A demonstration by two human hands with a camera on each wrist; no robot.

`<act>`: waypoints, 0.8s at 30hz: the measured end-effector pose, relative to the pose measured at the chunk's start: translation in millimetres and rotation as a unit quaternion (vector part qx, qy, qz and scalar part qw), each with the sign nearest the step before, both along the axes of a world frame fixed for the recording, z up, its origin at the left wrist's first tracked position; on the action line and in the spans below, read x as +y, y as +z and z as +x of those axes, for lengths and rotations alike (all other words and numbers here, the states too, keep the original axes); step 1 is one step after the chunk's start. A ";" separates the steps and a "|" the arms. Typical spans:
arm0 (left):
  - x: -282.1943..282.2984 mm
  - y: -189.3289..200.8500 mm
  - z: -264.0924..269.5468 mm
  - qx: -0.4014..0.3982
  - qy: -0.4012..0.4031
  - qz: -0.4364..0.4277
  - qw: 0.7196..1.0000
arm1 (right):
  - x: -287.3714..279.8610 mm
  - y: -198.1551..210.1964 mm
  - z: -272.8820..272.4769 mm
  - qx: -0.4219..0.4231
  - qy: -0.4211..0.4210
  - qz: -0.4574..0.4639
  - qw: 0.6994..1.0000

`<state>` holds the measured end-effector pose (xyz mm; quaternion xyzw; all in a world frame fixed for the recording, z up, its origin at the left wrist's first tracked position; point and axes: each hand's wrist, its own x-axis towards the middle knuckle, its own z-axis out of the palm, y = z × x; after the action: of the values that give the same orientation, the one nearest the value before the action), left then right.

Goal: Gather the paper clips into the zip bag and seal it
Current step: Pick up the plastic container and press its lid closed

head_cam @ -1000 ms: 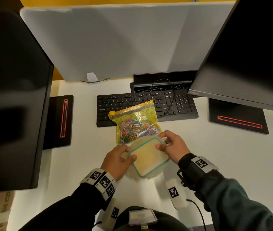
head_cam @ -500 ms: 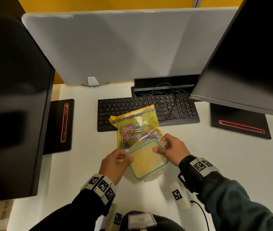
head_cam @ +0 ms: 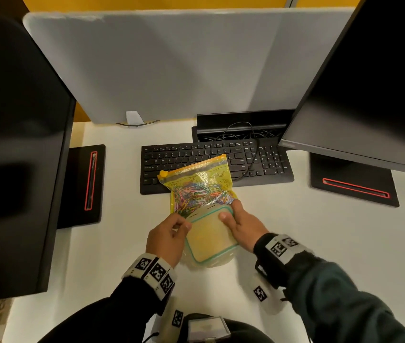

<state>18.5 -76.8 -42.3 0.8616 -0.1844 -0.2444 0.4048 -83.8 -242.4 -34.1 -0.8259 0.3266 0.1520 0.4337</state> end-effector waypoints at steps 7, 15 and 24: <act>2.5 -0.3 2.8 0.052 0.010 -0.012 0.999 | 15.9 -14.1 -4.3 -0.051 -0.015 -0.131 0.990; 7.3 9.6 8.1 0.032 -0.121 0.234 0.964 | 20.4 -6.9 -9.9 0.059 -0.012 -0.265 0.962; 3.8 3.6 -5.8 0.246 -0.004 0.085 0.966 | 14.2 -3.3 -5.7 0.066 -0.056 -0.124 0.988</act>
<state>12.6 -73.1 -38.6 0.8058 -0.0607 -0.4649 0.3617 -89.5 -228.2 -37.4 -0.8416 0.4169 0.1401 0.3134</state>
